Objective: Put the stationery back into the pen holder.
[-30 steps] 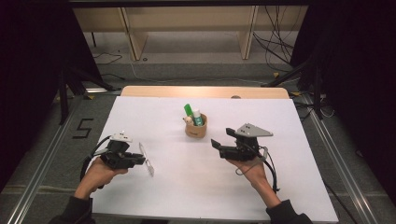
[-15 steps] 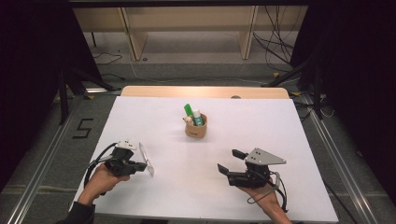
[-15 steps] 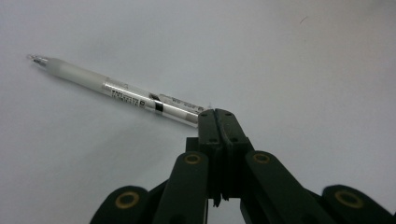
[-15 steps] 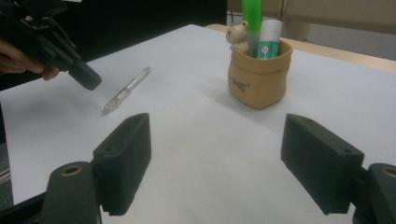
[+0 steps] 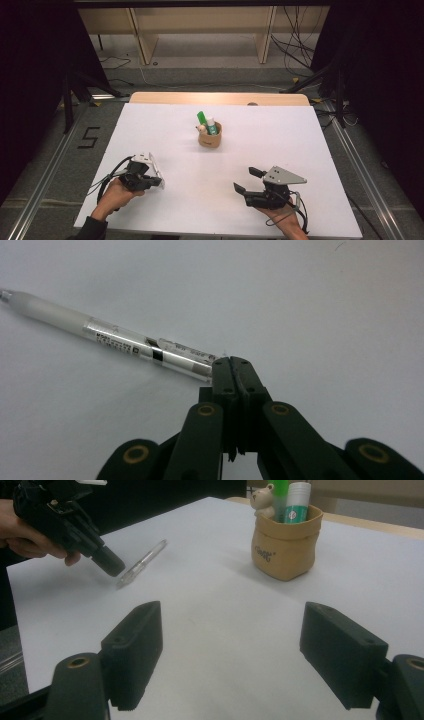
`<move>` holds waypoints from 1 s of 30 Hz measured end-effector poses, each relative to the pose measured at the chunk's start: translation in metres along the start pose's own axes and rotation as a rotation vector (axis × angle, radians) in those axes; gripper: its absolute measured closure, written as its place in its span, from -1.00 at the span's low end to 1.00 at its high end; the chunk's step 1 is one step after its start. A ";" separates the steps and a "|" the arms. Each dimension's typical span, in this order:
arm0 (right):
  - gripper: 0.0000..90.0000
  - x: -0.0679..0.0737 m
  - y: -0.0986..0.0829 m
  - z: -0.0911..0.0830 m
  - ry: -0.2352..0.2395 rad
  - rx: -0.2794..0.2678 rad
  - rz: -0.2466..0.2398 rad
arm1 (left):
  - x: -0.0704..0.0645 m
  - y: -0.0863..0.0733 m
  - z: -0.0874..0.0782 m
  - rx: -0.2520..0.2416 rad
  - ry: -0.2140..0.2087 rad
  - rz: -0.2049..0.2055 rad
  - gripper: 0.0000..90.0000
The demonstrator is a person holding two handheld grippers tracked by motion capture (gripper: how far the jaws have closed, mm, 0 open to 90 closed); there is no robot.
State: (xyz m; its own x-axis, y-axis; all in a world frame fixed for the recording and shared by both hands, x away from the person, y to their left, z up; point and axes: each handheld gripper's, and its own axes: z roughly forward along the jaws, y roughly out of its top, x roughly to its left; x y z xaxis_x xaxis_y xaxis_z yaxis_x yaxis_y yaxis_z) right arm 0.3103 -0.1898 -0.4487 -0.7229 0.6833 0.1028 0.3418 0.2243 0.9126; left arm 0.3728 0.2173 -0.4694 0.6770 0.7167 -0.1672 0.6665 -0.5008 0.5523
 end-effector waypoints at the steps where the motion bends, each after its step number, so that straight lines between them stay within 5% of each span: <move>1: -0.42 0.000 0.000 0.000 0.001 0.001 0.000 | -0.001 0.001 0.002 0.001 -0.001 -0.003 0.98; 13: -0.42 -0.002 -0.001 0.001 0.009 0.006 0.004 | -0.004 0.005 0.006 -0.012 0.001 0.012 0.98; 22: -0.41 -0.002 -0.001 0.002 0.012 0.012 0.006 | -0.005 0.007 0.010 -0.075 0.006 0.013 0.97; 24: -0.41 -0.002 -0.001 0.002 0.011 0.012 0.008 | -0.007 0.008 0.011 -0.064 -0.020 0.020 0.97; 27: -0.41 -0.002 0.000 0.001 0.008 0.008 0.007 | -0.013 0.011 0.008 -0.019 0.067 0.069 0.98; 30: -0.41 -0.002 0.000 0.001 0.009 0.007 0.006 | -0.011 0.008 0.008 -0.006 0.049 0.068 0.98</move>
State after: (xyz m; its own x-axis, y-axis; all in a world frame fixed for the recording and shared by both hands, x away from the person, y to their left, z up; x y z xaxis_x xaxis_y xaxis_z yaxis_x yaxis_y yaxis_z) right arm 0.3123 -0.1906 -0.4495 -0.7263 0.6782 0.1118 0.3501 0.2250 0.9093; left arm 0.3734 0.2019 -0.4701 0.7044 0.7041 -0.0897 0.6178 -0.5459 0.5659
